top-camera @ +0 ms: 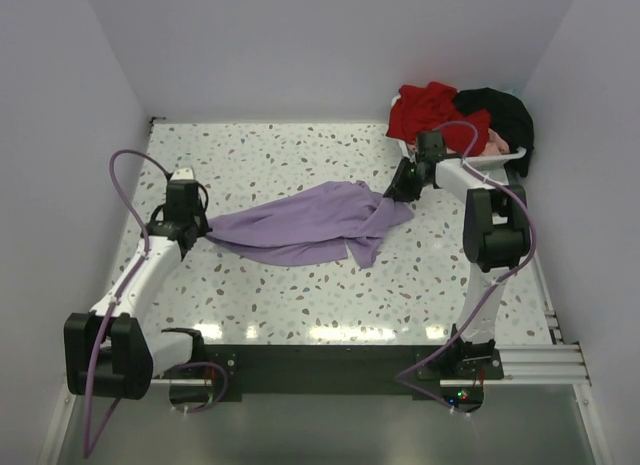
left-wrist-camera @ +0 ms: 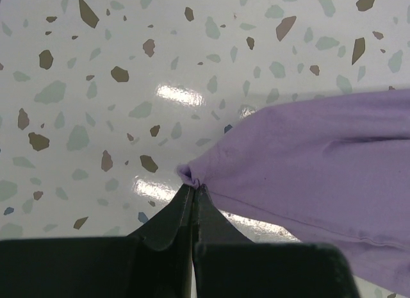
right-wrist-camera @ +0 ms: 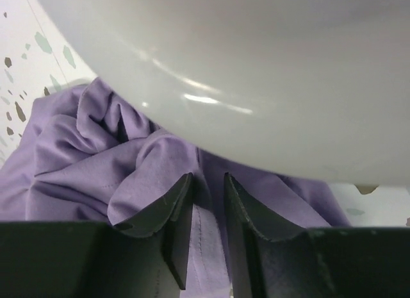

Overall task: Fold and stack the t-shirts
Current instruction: Flatten the tshirt out

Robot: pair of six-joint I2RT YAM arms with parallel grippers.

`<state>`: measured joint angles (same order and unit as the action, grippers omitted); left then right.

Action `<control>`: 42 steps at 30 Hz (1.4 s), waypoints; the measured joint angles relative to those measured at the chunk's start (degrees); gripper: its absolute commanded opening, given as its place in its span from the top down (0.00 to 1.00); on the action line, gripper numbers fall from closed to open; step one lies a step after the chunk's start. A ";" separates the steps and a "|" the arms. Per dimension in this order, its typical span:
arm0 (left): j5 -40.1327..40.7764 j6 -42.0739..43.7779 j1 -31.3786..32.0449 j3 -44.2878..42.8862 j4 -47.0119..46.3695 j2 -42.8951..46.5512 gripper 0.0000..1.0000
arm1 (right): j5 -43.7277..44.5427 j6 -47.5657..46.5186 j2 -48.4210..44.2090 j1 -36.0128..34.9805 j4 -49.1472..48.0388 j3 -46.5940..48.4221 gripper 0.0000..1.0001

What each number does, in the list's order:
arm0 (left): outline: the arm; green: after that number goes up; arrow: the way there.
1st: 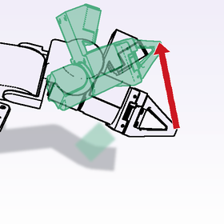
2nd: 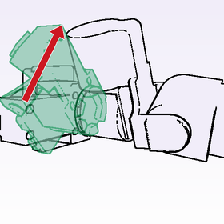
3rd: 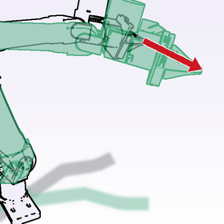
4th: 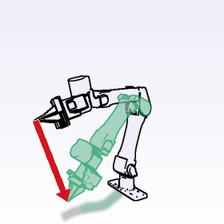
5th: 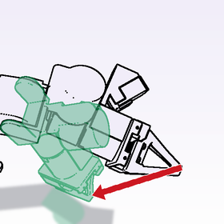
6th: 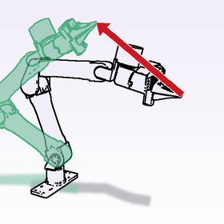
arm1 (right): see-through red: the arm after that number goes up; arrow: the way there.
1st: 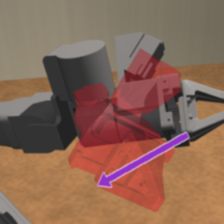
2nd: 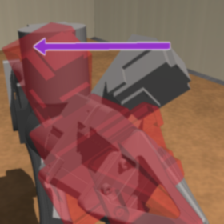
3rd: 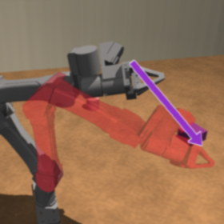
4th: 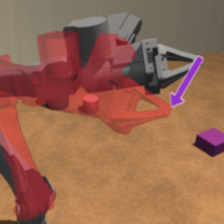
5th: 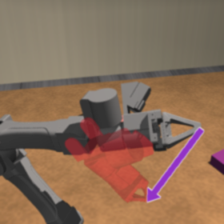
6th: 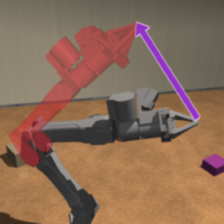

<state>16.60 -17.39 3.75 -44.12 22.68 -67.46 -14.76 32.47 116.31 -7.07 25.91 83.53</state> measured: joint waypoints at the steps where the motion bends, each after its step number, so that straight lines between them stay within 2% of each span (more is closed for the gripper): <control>1: -0.13 -0.02 0.00 0.00 -0.02 -0.15 1.00 | -0.22 0.11 0.00 0.00 -0.24 -0.31 0.76; 3: -0.39 -0.02 0.00 0.00 -0.04 -0.35 1.00 | -1.27 0.07 -0.02 0.00 -0.57 -1.16 0.83; 4: -0.50 -0.02 0.00 0.00 -0.11 -0.35 1.00 | -1.42 0.09 -0.02 0.00 -1.03 -1.42 0.94; 5: -0.57 -0.02 0.00 0.00 -0.20 -0.35 1.00 | -1.73 0.09 -0.02 0.00 -1.29 -1.51 0.99; 11: -1.29 -0.52 0.00 0.00 -0.35 -0.22 1.00 | -2.82 0.37 -0.61 0.00 -0.85 -1.57 1.00; 16: -2.84 -1.86 0.00 -0.24 -0.37 0.48 1.00 | -2.75 0.35 -4.22 0.02 3.32 -0.66 1.00; 20: -4.55 -3.23 0.00 -2.99 -0.31 0.24 1.00 | -2.71 0.35 -8.79 0.07 7.69 4.79 1.00; 24: -6.23 -4.48 -0.07 -11.10 -0.61 -2.34 1.00 | -2.12 0.33 -12.92 0.09 11.08 14.12 1.00; 32: -8.59 -6.29 -1.40 -33.86 -0.39 -8.52 1.00 | 1.81 -0.50 -17.00 0.13 17.14 34.86 1.00; 38: -8.87 -8.04 -2.51 -50.05 -0.83 -8.35 1.00 | 6.80 -2.14 -24.81 0.13 18.29 40.04 1.00; 42: -8.04 -8.81 -2.60 -54.66 -0.87 -4.00 1.00 | 10.01 -3.19 -32.30 0.17 18.14 40.81 1.00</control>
<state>8.56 -26.20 1.15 -98.78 21.80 -71.46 -4.75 29.28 84.01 -6.90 44.05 124.33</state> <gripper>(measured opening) 0.020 0.012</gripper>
